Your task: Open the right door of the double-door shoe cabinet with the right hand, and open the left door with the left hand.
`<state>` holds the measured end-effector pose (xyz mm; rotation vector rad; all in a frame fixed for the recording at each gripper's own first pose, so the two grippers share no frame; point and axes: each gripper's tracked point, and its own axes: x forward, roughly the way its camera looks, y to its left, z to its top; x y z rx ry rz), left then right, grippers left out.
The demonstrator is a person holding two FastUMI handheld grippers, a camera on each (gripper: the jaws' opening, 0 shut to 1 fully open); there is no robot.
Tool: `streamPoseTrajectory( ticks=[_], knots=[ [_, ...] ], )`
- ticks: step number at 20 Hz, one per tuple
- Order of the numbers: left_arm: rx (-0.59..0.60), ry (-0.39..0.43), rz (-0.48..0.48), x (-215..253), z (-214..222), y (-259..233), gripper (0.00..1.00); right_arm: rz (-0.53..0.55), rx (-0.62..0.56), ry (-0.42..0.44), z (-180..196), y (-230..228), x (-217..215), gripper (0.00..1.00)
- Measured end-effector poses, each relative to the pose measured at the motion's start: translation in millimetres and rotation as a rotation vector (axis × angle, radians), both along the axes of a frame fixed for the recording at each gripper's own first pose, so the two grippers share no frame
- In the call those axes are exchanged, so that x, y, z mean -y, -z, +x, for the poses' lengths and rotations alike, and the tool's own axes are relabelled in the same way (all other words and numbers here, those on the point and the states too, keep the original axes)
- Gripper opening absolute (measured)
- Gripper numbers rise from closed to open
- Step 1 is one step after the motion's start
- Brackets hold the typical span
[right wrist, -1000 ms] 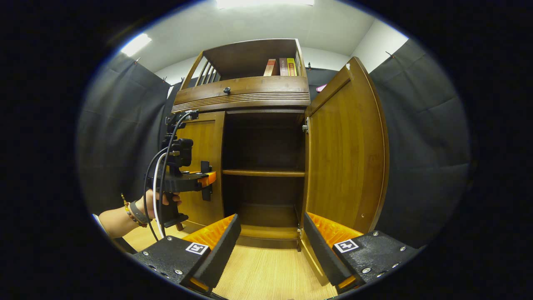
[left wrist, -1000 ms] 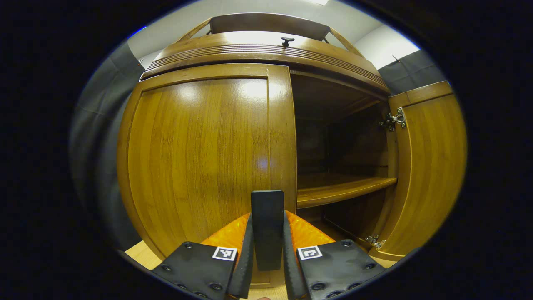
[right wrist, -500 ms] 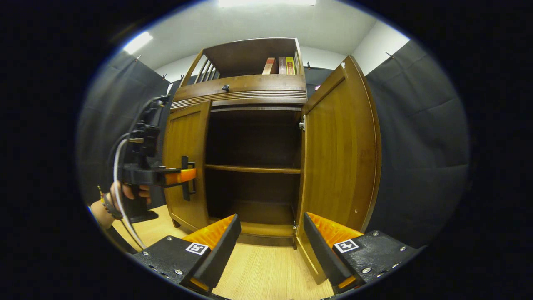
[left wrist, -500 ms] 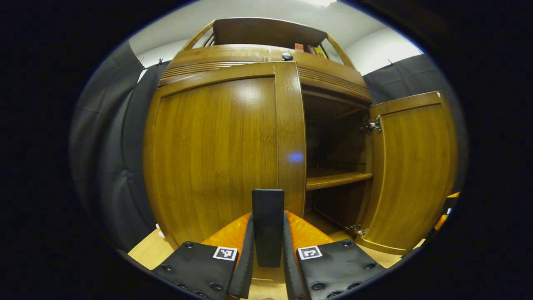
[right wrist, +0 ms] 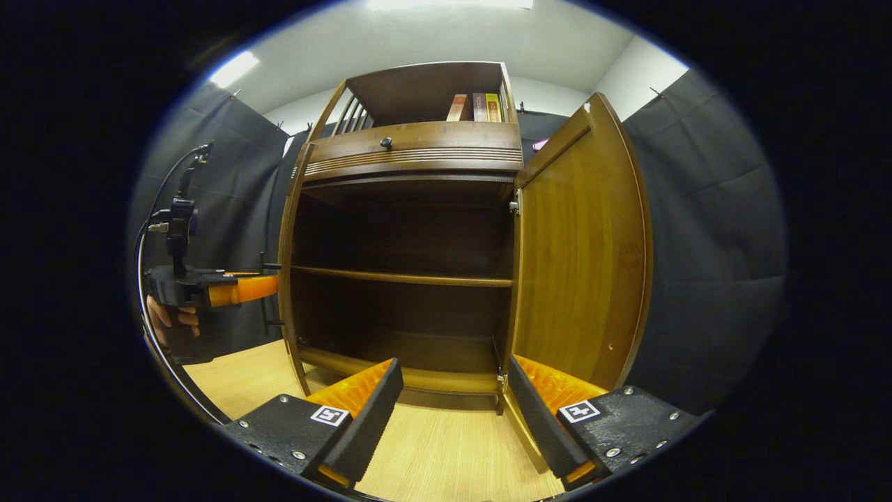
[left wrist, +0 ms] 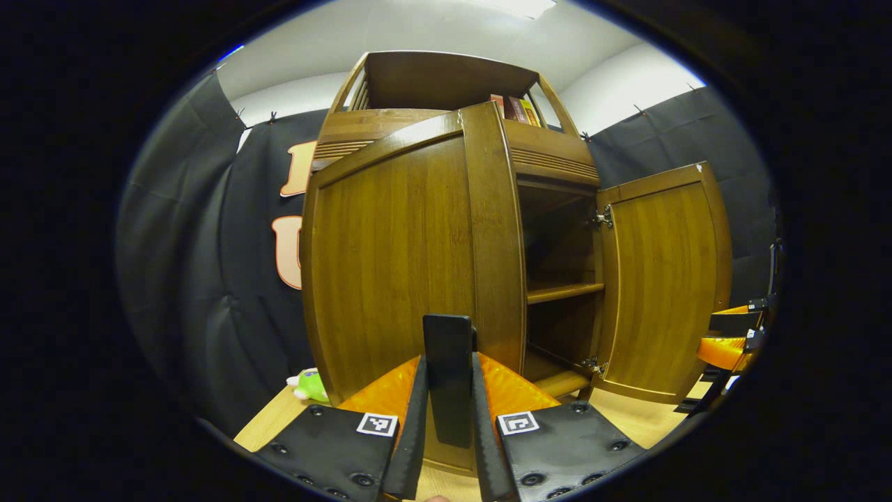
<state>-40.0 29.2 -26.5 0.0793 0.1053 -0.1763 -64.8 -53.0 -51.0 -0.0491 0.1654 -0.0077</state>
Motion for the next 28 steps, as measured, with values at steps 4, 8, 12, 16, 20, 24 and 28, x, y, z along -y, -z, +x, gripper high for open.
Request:
streamPoseTrajectory(
  ticks=[4,8,12,16,20,24,28],
  knots=[
    [0.012,-0.035,0.007,-23.0,-17.6,-11.6,0.38,0.006,-0.012,-0.025,-4.3,1.2,-9.5,0.94],
    [0.027,-0.075,0.004,-49.9,-35.5,-17.7,0.38,0.011,-0.008,-0.034,-6.8,-1.1,-13.3,0.94],
    [0.029,-0.125,0.006,-79.4,-48.5,-23.6,0.37,0.029,-0.001,-0.035,-6.3,-4.5,-15.9,0.94],
    [0.037,-0.192,0.038,-122.2,-54.8,-24.5,0.37,0.038,0.0,-0.042,-4.6,-5.8,-21.6,0.94],
    [0.015,-0.214,0.011,-160.1,-55.2,-23.8,0.26,0.056,0.01,-0.057,-1.9,-8.8,-29.7,0.94],
    [0.012,-0.166,0.005,-182.9,-56.3,-28.5,0.28,0.054,-0.003,-0.059,0.7,-4.2,-30.8,0.94],
    [0.006,-0.106,0.017,-189.9,-56.3,-28.3,0.22,0.052,-0.008,-0.052,2.1,-1.4,-28.9,0.94]
  ],
)
